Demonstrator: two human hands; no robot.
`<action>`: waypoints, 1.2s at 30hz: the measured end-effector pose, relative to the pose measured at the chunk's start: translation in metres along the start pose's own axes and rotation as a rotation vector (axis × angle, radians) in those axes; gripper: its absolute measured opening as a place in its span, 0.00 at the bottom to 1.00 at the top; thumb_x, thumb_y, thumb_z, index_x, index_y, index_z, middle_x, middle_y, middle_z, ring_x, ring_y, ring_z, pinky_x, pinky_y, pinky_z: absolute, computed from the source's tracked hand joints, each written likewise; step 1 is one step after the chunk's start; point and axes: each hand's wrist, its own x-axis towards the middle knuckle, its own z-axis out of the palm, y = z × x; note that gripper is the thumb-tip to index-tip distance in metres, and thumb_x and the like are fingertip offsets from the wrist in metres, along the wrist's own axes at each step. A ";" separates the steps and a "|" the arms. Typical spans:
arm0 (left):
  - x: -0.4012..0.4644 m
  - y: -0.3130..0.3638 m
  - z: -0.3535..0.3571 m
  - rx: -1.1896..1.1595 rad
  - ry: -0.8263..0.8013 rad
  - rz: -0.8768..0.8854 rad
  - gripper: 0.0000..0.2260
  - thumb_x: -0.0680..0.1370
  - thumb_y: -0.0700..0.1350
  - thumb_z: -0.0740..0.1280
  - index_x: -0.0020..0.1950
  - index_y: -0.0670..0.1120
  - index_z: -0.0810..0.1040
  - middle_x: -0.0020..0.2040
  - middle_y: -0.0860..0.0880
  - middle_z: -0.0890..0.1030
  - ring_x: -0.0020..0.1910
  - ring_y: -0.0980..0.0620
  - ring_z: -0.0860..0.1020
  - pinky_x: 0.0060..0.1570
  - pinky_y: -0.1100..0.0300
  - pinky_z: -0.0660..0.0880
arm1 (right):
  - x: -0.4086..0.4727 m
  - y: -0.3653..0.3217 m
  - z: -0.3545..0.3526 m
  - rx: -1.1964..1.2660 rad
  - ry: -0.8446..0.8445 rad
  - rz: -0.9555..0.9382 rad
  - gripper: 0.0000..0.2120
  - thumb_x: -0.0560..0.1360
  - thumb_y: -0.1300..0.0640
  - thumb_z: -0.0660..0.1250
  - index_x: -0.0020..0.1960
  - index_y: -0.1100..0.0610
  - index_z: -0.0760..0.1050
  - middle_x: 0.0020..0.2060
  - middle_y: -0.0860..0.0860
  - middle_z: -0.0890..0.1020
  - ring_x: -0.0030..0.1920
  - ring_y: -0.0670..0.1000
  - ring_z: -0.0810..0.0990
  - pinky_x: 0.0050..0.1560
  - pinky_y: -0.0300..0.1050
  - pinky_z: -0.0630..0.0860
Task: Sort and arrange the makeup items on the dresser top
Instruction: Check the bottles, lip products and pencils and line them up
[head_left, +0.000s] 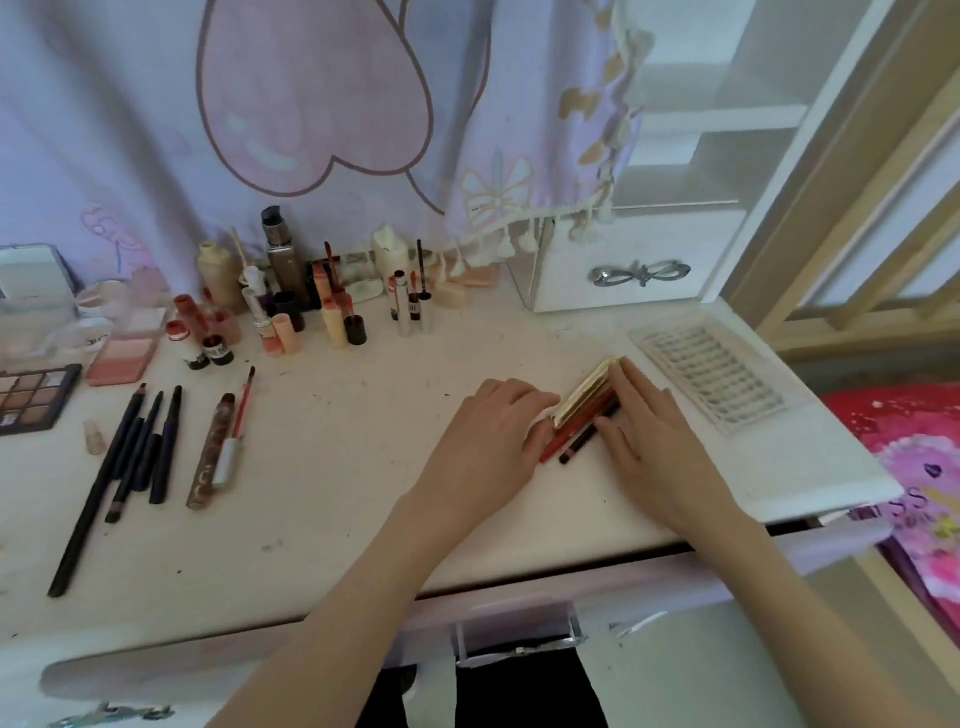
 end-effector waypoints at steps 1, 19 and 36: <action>0.005 0.002 0.005 -0.005 -0.007 0.012 0.15 0.78 0.47 0.59 0.61 0.45 0.77 0.56 0.46 0.78 0.56 0.45 0.73 0.54 0.50 0.72 | 0.000 0.004 0.002 -0.011 -0.025 0.012 0.28 0.81 0.52 0.55 0.76 0.56 0.49 0.76 0.50 0.52 0.76 0.49 0.50 0.73 0.40 0.41; 0.026 -0.005 0.003 -0.124 0.064 -0.247 0.13 0.77 0.39 0.63 0.60 0.44 0.78 0.52 0.47 0.79 0.48 0.53 0.74 0.51 0.68 0.67 | 0.003 0.018 0.015 -0.197 -0.089 0.021 0.28 0.81 0.44 0.47 0.77 0.53 0.46 0.77 0.49 0.46 0.76 0.47 0.44 0.73 0.41 0.37; 0.000 0.002 -0.042 -0.250 0.255 -0.002 0.12 0.78 0.41 0.63 0.61 0.47 0.74 0.49 0.55 0.73 0.45 0.63 0.74 0.46 0.74 0.70 | 0.031 -0.053 -0.021 1.537 -0.009 0.346 0.14 0.79 0.52 0.60 0.52 0.63 0.74 0.27 0.50 0.74 0.28 0.46 0.70 0.29 0.37 0.69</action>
